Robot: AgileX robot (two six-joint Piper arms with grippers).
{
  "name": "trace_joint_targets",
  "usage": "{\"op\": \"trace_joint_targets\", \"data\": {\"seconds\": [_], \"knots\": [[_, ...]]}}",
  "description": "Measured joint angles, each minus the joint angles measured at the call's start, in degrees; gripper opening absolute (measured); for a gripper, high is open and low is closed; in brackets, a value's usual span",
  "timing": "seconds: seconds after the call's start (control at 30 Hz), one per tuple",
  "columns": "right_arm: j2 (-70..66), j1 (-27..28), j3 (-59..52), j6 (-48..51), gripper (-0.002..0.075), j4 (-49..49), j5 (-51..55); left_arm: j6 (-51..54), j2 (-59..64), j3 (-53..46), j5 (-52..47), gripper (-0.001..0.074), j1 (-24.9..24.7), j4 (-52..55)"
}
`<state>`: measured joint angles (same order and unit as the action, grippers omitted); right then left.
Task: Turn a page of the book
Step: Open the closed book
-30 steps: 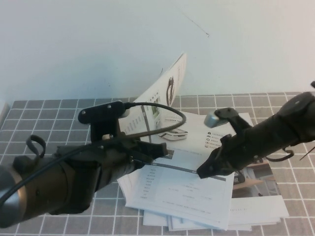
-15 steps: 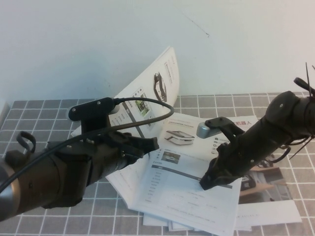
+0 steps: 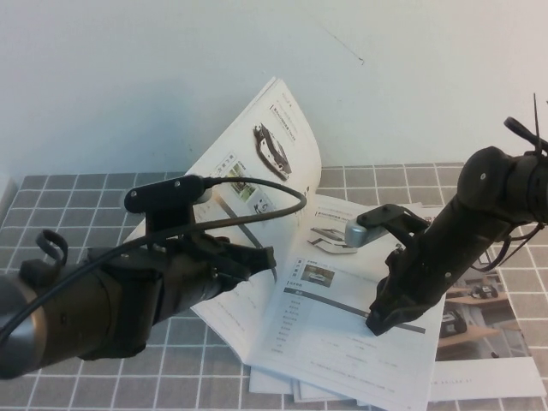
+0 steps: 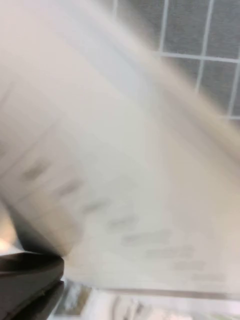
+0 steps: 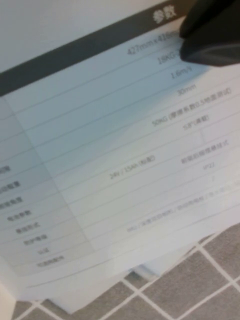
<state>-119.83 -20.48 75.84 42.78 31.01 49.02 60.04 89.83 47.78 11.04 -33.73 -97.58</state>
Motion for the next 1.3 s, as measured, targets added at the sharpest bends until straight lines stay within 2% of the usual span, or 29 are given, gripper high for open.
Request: {"op": "trace_joint_targets", "data": {"seconds": [0.27,0.47,0.83,1.1,1.2,1.3], "knots": [[-0.3,0.0,1.6,0.0,0.0000,-2.5,2.3,0.8,8.6,0.0,-7.6,-0.0004,4.9,0.0],[-0.3,0.0,1.9,-1.8,0.0000,-5.4,3.3,2.1,13.1,0.1,-11.0,-0.0004,5.5,0.5],[1.3,-0.1,4.1,-9.8,0.0000,-24.0,4.5,2.2,14.3,0.3,-24.3,-0.0004,5.5,0.3],[1.1,0.1,4.9,-10.7,0.0000,-26.9,3.5,2.3,14.3,0.3,-26.7,-0.0004,5.5,-0.2],[1.9,0.8,4.9,-17.3,0.0000,-35.1,1.7,2.3,14.3,0.3,-26.7,-0.0004,5.5,-0.2],[3.8,4.0,4.9,-22.9,-0.0001,-43.4,1.8,2.5,14.4,0.3,-26.7,-0.0004,5.5,-0.2]]}}
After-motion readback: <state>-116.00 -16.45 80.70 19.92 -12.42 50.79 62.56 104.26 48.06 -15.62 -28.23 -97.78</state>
